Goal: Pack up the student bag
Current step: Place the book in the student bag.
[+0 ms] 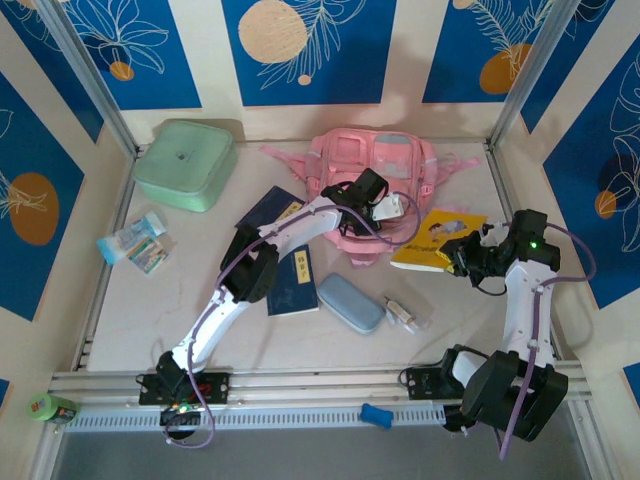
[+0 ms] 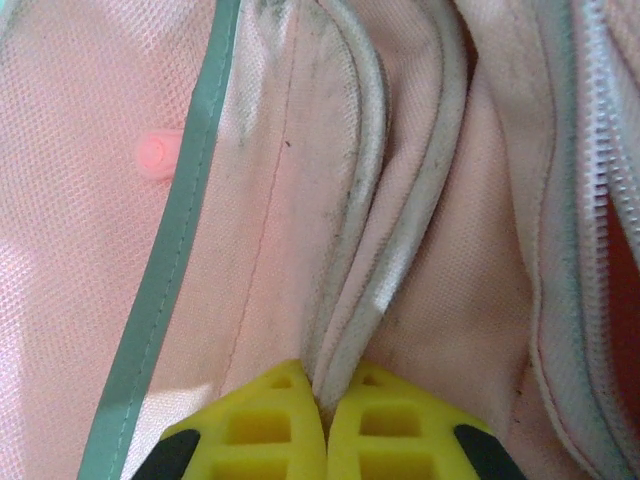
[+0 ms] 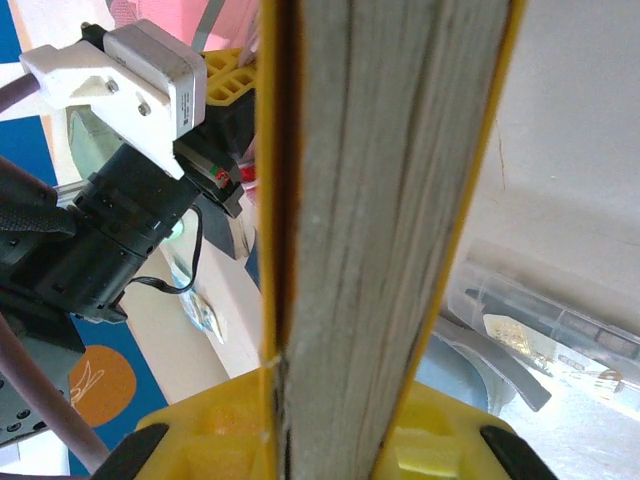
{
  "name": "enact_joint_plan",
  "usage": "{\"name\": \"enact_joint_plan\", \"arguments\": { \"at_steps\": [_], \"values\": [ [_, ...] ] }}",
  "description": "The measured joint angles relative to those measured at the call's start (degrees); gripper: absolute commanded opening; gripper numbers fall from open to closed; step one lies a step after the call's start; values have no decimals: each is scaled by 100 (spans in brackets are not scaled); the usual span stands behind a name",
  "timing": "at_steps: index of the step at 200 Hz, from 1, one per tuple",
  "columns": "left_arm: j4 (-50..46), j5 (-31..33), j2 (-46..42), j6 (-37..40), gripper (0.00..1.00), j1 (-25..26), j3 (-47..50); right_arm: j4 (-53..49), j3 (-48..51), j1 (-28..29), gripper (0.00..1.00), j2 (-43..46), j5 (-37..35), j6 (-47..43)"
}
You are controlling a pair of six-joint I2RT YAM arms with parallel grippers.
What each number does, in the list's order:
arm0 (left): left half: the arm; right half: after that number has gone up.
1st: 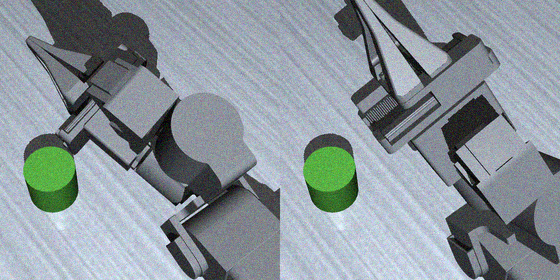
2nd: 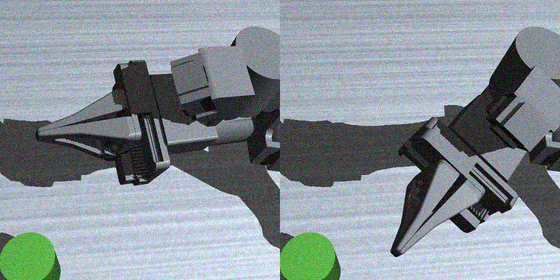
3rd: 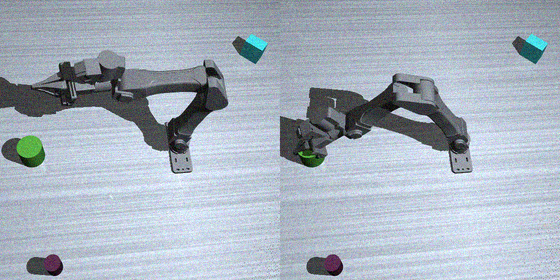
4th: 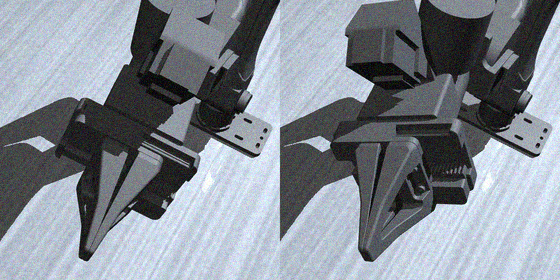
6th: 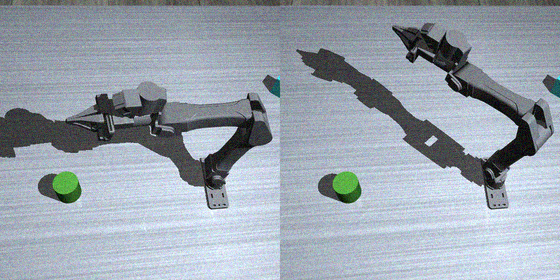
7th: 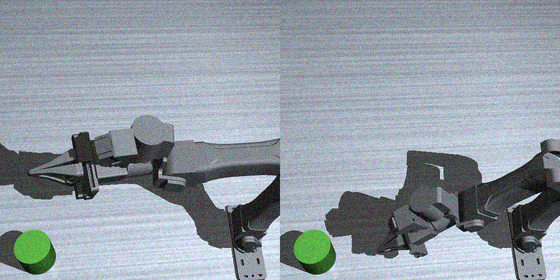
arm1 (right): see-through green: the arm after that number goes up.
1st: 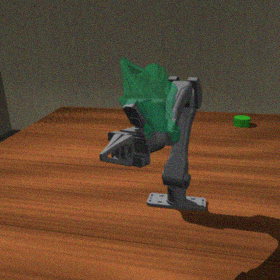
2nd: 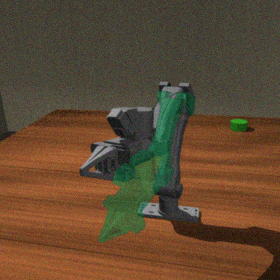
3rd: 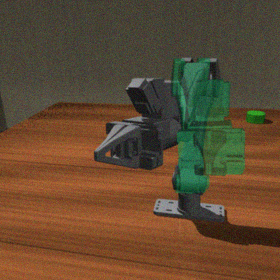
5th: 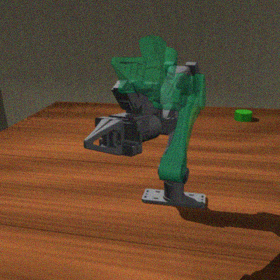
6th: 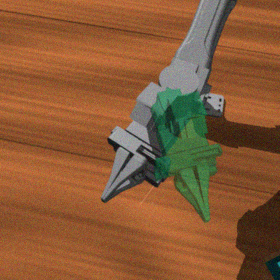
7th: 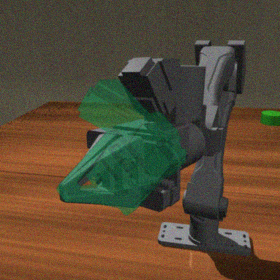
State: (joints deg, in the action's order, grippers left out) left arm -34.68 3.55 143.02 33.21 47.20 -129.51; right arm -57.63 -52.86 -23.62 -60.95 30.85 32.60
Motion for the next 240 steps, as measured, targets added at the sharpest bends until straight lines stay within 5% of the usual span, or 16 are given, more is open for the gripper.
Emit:
{"name": "enact_joint_plan", "arguments": {
  "at_steps": [118,176,240],
  "values": [
    [-396,-9,-841,-1705,0,-55,-46,160,13,229,0,-85,188,-26],
    [-761,15,-857,-2212,0,-63,-483,1305,216,1154,0,-839,833,256],
    [-955,321,-866,-2420,0,-85,-1054,2979,299,2002,0,-1996,629,649]
  ]
}}
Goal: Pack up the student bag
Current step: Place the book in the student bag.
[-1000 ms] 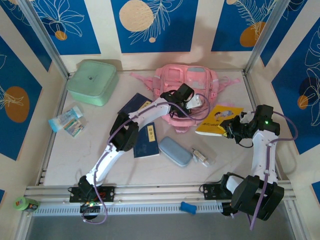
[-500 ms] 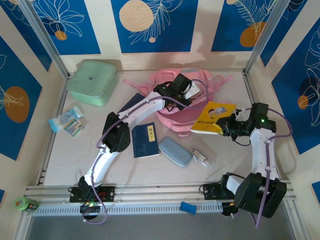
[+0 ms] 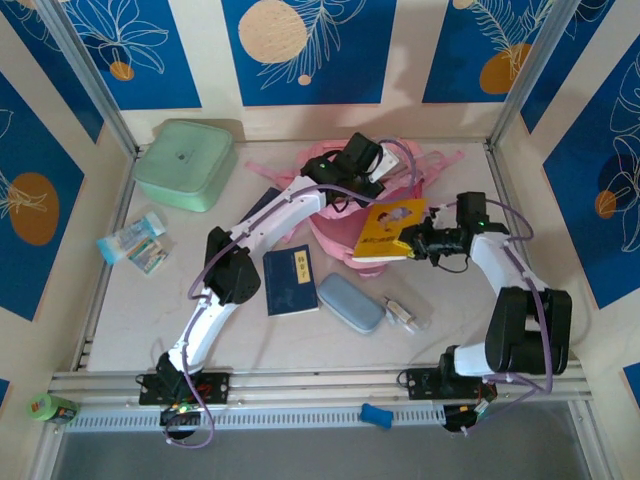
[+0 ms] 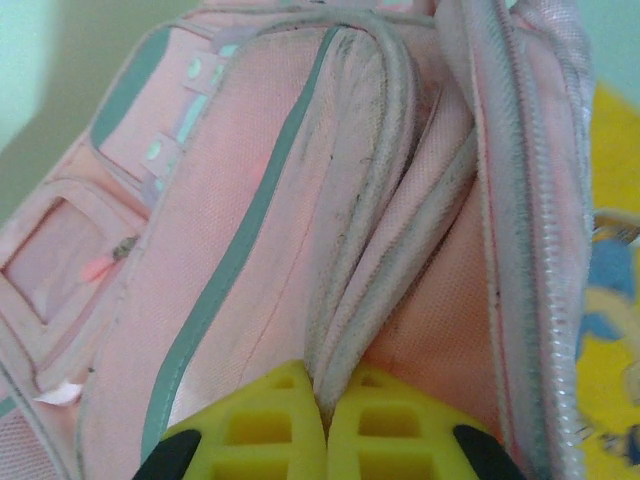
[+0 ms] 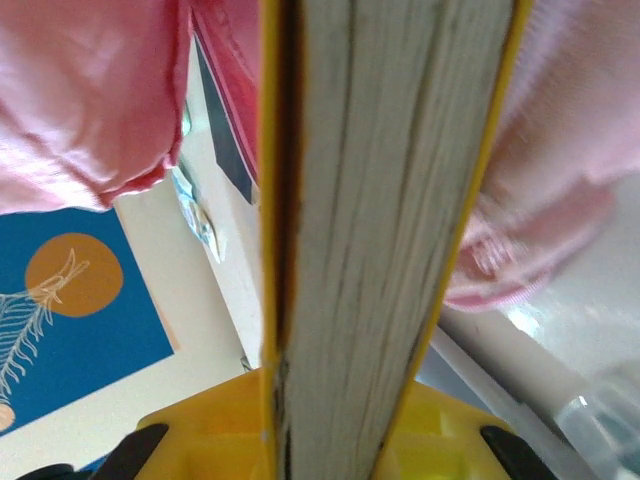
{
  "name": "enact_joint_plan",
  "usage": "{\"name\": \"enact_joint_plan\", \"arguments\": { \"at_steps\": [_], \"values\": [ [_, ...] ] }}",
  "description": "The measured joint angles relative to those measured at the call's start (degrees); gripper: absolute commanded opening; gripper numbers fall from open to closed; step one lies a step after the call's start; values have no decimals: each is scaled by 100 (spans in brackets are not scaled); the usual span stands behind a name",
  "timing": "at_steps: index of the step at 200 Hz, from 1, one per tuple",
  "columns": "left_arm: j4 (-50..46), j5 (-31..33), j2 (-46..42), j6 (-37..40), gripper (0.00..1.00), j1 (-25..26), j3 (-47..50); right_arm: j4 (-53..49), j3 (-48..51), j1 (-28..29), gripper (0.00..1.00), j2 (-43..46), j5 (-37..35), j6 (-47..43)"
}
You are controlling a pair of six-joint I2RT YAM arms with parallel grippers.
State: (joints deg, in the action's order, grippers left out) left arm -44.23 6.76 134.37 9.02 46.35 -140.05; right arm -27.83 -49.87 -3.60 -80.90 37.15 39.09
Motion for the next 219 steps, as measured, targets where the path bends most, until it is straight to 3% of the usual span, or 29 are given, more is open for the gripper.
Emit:
{"name": "enact_joint_plan", "arguments": {
  "at_steps": [33,57,72,96,119,136,162,202,219],
  "values": [
    [2,125,-74,-129,0,-11,-48,942,-396,326,1,-938,-205,348],
    [4,149,-76,-190,0,-17,-92,1285,-1202,518,5,-1853,-354,457],
    [22,186,-76,-260,0,-24,-101,1464,-1766,643,15,-2398,-409,463],
    [70,291,-76,-365,0,-74,-103,1471,-2269,728,43,-2844,-564,424],
    [35,297,-79,-461,0,-114,-103,1574,-2260,726,56,-2924,-640,396],
    [22,295,-79,-474,0,-129,-103,1694,-1934,704,59,-2743,-809,529],
    [0,289,-79,-472,0,-129,-103,1620,-1145,669,53,-2072,-1268,723],
    [0,234,-81,-468,0,-111,-103,1517,-750,1062,19,-1464,-1821,918],
    [2,234,-81,-468,0,-114,-103,1453,-811,1325,12,-1670,-1945,1056]
  ]
}}
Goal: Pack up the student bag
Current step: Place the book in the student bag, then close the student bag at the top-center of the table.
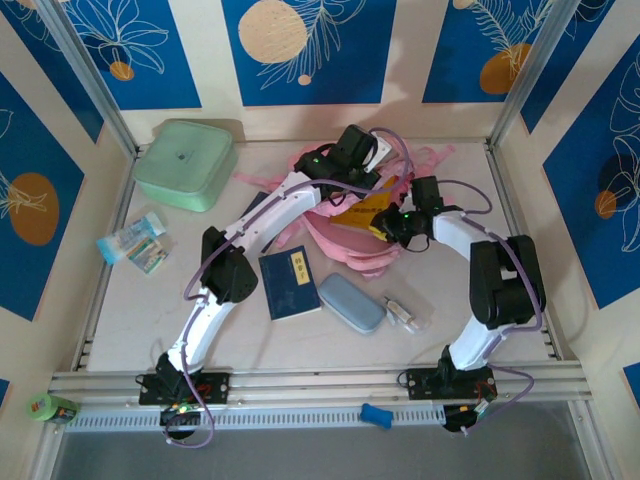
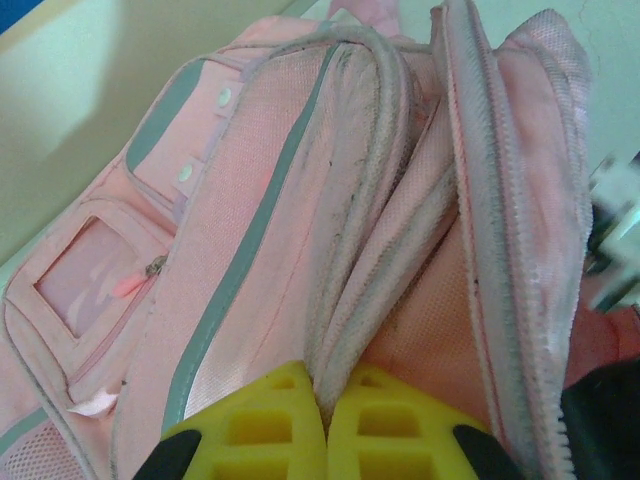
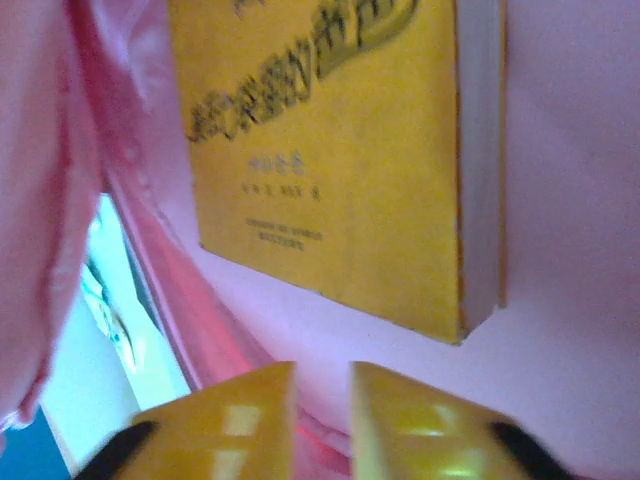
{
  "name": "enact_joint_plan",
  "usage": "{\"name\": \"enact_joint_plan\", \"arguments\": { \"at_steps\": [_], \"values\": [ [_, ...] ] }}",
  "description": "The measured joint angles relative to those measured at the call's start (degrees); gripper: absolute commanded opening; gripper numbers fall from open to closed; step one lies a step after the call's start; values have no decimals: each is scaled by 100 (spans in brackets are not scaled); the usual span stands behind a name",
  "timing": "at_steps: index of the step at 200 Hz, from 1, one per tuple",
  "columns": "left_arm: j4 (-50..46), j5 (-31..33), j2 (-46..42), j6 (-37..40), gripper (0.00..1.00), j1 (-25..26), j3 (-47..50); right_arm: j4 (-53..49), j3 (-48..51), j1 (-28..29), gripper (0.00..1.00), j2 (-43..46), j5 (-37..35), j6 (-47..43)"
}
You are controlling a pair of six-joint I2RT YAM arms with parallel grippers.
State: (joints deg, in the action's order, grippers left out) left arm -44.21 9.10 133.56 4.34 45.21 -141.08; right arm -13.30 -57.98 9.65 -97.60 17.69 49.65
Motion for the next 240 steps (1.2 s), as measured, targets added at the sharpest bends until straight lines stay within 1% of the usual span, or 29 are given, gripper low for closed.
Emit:
{"name": "enact_joint_plan", "arguments": {
  "at_steps": [17,34,61,99,128,150,168,197,207,211,230,240],
  "values": [
    [2,0,0,0,0,0,0,-15,-92,234,6,-304,-223,24],
    [0,0,0,0,0,0,2,-22,-133,306,2,-468,-448,101],
    [0,-2,0,2,0,0,7,39,-264,125,1,-494,-752,96],
    [2,-2,0,7,0,0,13,22,-713,-72,2,-494,-1386,72],
    [0,-2,0,7,0,0,15,114,-855,-94,7,-492,-1316,-125],
    [0,-4,-2,0,0,0,55,81,-634,-85,16,-273,-1193,-304],
    [2,-46,-52,-13,0,2,181,-291,-337,-66,21,319,-1281,-407],
    [87,-229,-166,-146,0,0,485,-1134,-20,-74,31,1700,-1436,-450],
    [142,-341,-225,-214,17,-4,643,-1390,-7,-79,34,2087,-1438,-481],
    [153,-400,-256,-243,22,-9,697,-1504,-7,-79,36,2243,-1436,-487],
    [127,-702,-352,-501,38,-22,861,-1974,-7,-76,40,2728,-1381,-599],
    [136,-885,-494,-616,43,-26,1008,-2218,-7,-55,41,2881,-1309,-645]
  ]
}}
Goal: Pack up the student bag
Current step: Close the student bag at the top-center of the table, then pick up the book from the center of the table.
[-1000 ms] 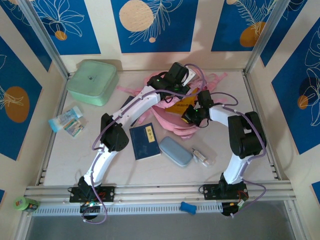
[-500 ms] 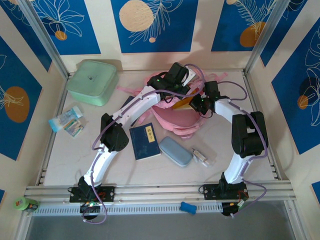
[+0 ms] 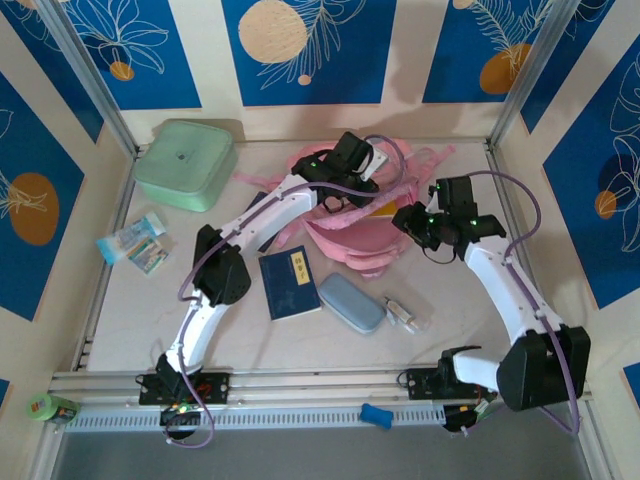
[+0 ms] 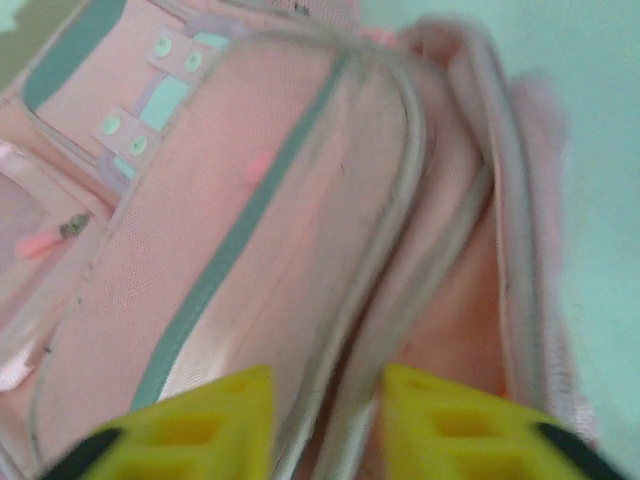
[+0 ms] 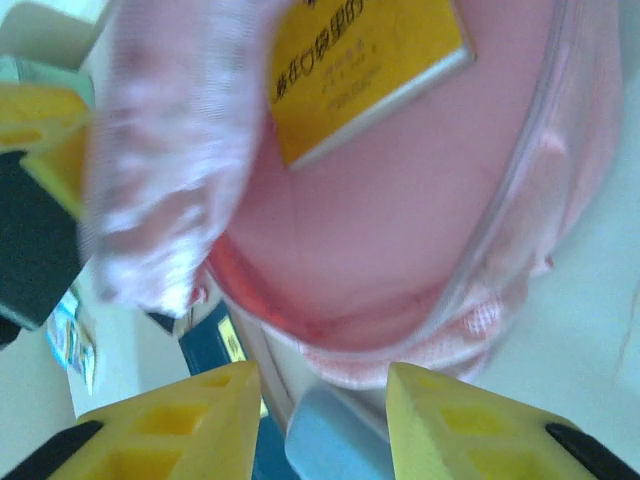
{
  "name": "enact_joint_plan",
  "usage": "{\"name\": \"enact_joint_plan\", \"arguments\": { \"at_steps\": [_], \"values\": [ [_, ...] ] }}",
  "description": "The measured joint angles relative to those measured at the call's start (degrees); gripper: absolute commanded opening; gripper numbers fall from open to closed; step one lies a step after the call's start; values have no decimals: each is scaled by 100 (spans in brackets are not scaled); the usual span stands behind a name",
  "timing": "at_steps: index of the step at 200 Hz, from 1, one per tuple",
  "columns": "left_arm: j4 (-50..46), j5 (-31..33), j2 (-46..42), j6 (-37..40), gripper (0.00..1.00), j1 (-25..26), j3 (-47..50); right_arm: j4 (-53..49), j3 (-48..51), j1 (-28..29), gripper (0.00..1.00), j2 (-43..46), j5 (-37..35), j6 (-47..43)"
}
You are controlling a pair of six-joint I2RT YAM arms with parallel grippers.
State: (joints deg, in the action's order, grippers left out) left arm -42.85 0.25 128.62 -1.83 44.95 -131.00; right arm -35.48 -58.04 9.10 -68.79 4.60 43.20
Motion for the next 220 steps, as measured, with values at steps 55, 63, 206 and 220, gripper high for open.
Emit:
{"name": "enact_joint_plan", "arguments": {
  "at_steps": [55,63,206,220],
  "values": [
    [658,-466,-2896,-1117,57,-50,2914,-997,153,678,52,326,393,-400],
    [796,-446,-3442,-1303,58,-63,3471,-1032,236,848,53,339,457,-433],
    [1064,-138,-7016,-4426,60,-1224,9409,74,-632,3877,59,-2520,411,424],
    [1163,-192,-7014,-4500,60,-1231,9547,85,-704,4039,61,-2667,254,516]
  ]
}}
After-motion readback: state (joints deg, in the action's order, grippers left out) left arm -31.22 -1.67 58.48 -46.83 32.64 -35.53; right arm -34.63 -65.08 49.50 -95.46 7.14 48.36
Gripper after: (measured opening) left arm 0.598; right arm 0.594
